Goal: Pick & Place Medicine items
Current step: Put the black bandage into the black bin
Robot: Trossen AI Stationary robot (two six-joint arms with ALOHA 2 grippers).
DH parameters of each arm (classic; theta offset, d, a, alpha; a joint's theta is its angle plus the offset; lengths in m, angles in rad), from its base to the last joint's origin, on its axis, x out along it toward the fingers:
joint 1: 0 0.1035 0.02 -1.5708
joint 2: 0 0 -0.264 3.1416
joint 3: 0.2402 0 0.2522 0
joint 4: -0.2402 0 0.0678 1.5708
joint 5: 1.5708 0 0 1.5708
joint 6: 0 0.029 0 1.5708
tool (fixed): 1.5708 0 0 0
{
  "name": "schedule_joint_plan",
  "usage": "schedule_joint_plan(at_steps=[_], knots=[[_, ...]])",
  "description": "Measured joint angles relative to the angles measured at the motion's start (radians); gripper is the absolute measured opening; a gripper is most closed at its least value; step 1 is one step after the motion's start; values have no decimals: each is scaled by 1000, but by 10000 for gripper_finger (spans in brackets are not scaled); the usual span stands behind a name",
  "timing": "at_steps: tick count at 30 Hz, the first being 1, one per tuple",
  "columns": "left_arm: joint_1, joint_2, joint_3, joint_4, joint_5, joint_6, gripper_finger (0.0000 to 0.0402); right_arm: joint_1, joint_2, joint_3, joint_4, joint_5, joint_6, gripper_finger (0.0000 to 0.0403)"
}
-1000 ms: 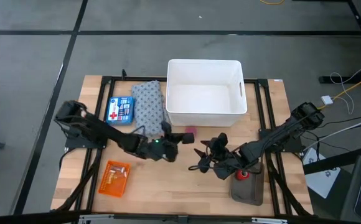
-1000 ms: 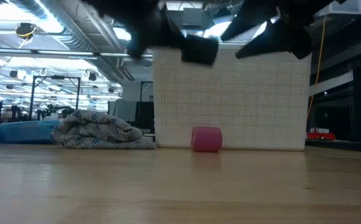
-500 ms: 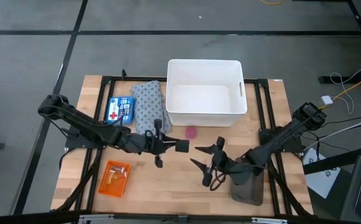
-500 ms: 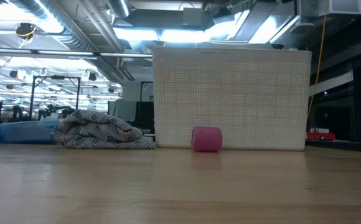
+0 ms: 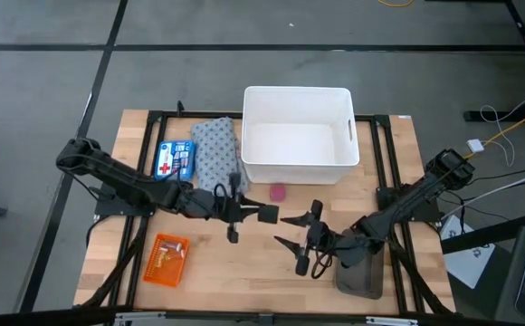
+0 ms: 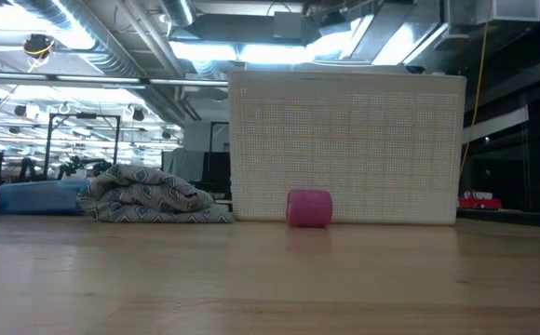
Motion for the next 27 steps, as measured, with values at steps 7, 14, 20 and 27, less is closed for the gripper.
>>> schedule_joint_plan(at_steps=[7, 14, 20, 27], knots=[[33, 0, 0, 32, 76, 4, 15, -45, 9, 0, 22, -74, -1, 236], [42, 0, 0, 43, 118, 14, 15, -75, 27, 0, 55, -113, -25, 235], [41, 0, 0, 41, 116, 18, 15, -77, 27, 0, 58, -111, -25, 215], [41, 0, 0, 34, 151, 18, 26, -79, 27, 0, 57, -112, -24, 101]])
